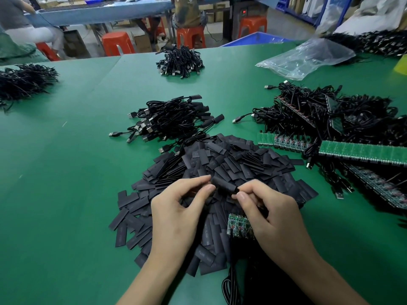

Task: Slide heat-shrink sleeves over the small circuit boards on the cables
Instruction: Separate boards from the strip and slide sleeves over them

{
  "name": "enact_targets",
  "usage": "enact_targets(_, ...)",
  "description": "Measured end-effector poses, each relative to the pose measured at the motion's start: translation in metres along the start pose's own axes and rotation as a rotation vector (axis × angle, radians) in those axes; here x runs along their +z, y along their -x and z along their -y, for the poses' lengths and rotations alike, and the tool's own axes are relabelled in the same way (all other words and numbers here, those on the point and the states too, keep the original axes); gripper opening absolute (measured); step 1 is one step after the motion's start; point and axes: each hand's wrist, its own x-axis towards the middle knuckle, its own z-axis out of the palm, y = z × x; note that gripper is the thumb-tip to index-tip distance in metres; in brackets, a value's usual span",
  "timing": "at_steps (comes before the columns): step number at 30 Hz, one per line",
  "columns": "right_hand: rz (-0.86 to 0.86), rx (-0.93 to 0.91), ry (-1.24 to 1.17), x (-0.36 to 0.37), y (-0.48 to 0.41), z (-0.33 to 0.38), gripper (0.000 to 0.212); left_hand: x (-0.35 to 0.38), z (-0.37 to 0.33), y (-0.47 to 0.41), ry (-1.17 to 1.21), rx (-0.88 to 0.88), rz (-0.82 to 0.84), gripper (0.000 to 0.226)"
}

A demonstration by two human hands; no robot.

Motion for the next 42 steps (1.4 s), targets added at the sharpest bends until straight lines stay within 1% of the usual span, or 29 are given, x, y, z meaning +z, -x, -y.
enact_targets(4, 0.001, 0.004, -0.022, 0.001, 0.001, -0.001, 0.018, 0.001, -0.001, 0.003, 0.025, 0.014, 0.003, 0.018)
enact_targets(7, -0.004, 0.016, -0.04, 0.002, 0.001, -0.001, 0.019, 0.002, -0.002, 0.003, -0.025, 0.096, -0.015, 0.017)
enact_targets(10, 0.0, 0.035, -0.064, 0.003, 0.001, -0.001, 0.019, 0.003, -0.001, 0.003, -0.059, 0.149, -0.031, 0.021)
enact_targets(15, 0.0, 0.074, -0.087, 0.001, 0.001, -0.002, 0.022, 0.003, 0.0, 0.004, 0.044, 0.127, -0.012, 0.023)
enact_targets(19, 0.007, 0.097, -0.116, 0.001, 0.001, -0.001, 0.024, 0.004, 0.001, 0.005, 0.172, 0.091, 0.04, 0.023)
enact_targets(23, 0.004, 0.12, -0.161, 0.0, 0.001, -0.003, 0.023, 0.007, 0.0, 0.006, 0.229, 0.081, 0.084, 0.028)
enact_targets(27, 0.024, 0.159, -0.23, -0.001, 0.0, -0.002, 0.021, 0.006, -0.001, 0.008, 0.235, 0.125, 0.077, 0.031)
enact_targets(31, 0.069, 0.165, -0.339, -0.002, -0.001, 0.003, 0.023, 0.008, -0.005, 0.011, 0.25, 0.141, -0.051, 0.032)
enact_targets(33, 0.092, 0.177, -0.388, -0.002, 0.0, 0.004, 0.022, 0.01, -0.005, 0.012, 0.263, 0.136, -0.079, 0.03)
enact_targets(38, 0.105, 0.185, -0.451, -0.004, 0.0, 0.002, 0.021, 0.012, -0.005, 0.013, 0.255, 0.138, -0.043, 0.03)
enact_targets(42, 0.104, 0.16, -0.423, -0.007, -0.002, 0.001, 0.023, 0.012, -0.002, 0.011, 0.228, 0.153, 0.001, 0.036)
